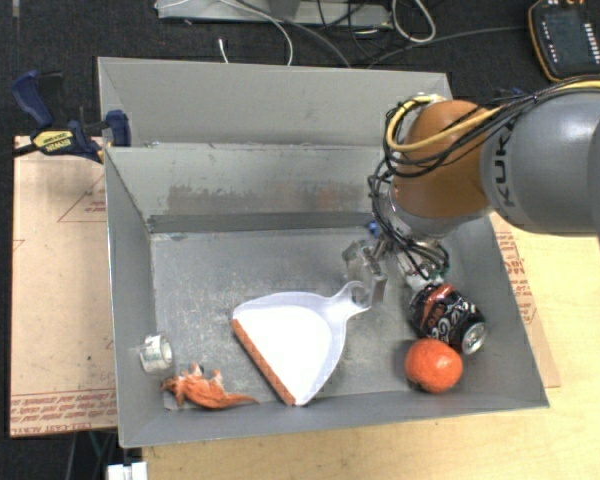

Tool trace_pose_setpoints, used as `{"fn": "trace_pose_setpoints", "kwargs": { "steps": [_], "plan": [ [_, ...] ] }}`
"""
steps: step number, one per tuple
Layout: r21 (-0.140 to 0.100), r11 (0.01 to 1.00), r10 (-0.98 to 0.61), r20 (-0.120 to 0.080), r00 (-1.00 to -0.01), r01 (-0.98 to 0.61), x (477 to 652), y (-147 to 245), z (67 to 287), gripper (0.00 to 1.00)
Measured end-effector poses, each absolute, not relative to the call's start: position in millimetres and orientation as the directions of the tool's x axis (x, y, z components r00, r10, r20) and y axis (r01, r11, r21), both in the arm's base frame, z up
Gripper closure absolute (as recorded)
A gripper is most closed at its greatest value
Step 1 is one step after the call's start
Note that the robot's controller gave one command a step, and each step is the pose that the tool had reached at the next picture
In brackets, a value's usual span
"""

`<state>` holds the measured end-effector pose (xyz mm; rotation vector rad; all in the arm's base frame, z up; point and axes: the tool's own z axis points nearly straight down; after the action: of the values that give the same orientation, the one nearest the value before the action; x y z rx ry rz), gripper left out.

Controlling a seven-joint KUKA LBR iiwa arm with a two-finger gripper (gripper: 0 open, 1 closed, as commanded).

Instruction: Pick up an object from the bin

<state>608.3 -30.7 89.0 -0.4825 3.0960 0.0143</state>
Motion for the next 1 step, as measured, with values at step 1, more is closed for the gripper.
{"fn": "trace_pose_setpoints", "kwargs": {
  "steps": [1],
  "plan": [
    [0.007, 0.953, -0.303, -0.011, -0.953, -0.303, 608.7, -30.5, 112.2, 1.0]
  ]
}}
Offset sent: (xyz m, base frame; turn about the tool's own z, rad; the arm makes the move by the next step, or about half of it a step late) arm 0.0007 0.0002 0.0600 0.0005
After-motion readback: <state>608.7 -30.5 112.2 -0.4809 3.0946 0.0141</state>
